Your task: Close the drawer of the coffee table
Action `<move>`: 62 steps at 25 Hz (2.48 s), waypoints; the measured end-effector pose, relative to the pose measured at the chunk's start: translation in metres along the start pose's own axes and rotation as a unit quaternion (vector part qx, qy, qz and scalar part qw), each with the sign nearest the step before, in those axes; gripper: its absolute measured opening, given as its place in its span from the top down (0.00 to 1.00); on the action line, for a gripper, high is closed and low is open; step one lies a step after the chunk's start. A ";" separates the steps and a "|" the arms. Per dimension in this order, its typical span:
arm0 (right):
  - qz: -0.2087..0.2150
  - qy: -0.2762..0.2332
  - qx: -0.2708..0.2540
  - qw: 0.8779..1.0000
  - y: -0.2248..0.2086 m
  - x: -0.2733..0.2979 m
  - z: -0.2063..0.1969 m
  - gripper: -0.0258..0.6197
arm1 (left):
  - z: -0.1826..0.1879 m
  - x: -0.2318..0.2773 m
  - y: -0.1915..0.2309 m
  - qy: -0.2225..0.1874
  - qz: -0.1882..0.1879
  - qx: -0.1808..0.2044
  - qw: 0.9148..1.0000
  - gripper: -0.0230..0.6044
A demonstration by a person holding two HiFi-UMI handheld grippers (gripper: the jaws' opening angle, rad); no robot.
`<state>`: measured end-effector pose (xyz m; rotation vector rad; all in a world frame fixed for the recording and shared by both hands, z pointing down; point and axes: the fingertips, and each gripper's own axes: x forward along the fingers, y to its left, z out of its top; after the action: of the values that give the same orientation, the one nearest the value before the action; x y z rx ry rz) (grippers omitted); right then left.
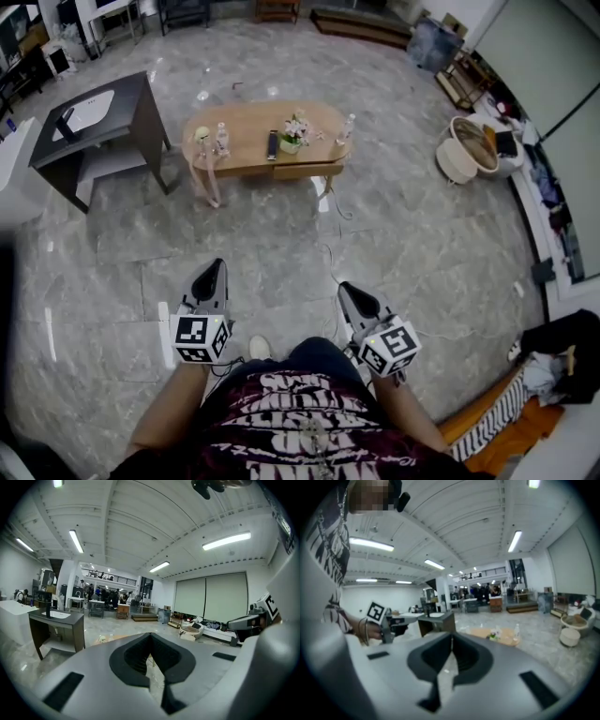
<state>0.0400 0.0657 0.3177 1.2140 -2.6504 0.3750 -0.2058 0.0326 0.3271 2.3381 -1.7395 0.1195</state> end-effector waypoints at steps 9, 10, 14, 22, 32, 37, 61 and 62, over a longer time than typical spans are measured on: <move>-0.020 -0.004 0.045 0.999 -0.051 0.023 -0.004 0.91 | -0.011 0.047 0.001 0.019 -0.005 -0.018 1.000 0.93; -0.017 -0.003 0.050 0.999 -0.058 0.028 -0.006 0.91 | -0.012 0.055 0.000 0.023 -0.005 -0.018 1.000 0.93; 0.002 -0.005 0.062 0.998 -0.094 0.047 -0.003 0.91 | -0.008 0.091 -0.005 0.032 0.002 -0.019 0.999 0.93; -0.003 -0.027 0.074 0.997 -0.209 0.071 0.030 0.91 | 0.025 0.189 -0.030 0.026 0.016 -0.019 0.999 0.93; 0.001 -0.036 0.079 0.996 -0.314 0.079 0.043 0.91 | 0.051 0.259 -0.066 0.012 0.053 -0.011 0.998 0.93; 0.016 -0.037 0.077 0.996 -0.324 0.096 0.046 0.91 | 0.052 0.263 -0.060 0.018 0.070 0.001 0.997 0.93; 0.024 0.090 0.047 0.995 -0.434 0.286 0.056 0.91 | -0.015 0.460 0.056 0.105 0.073 -0.025 0.991 0.93; 0.024 0.092 0.042 0.995 -0.440 0.301 0.058 0.91 | -0.020 0.473 0.060 0.112 0.064 -0.022 0.991 0.93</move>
<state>0.1783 -0.4435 0.4121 1.0835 -2.5310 0.5829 -0.1229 -0.4213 0.4482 2.0907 -1.7604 0.3477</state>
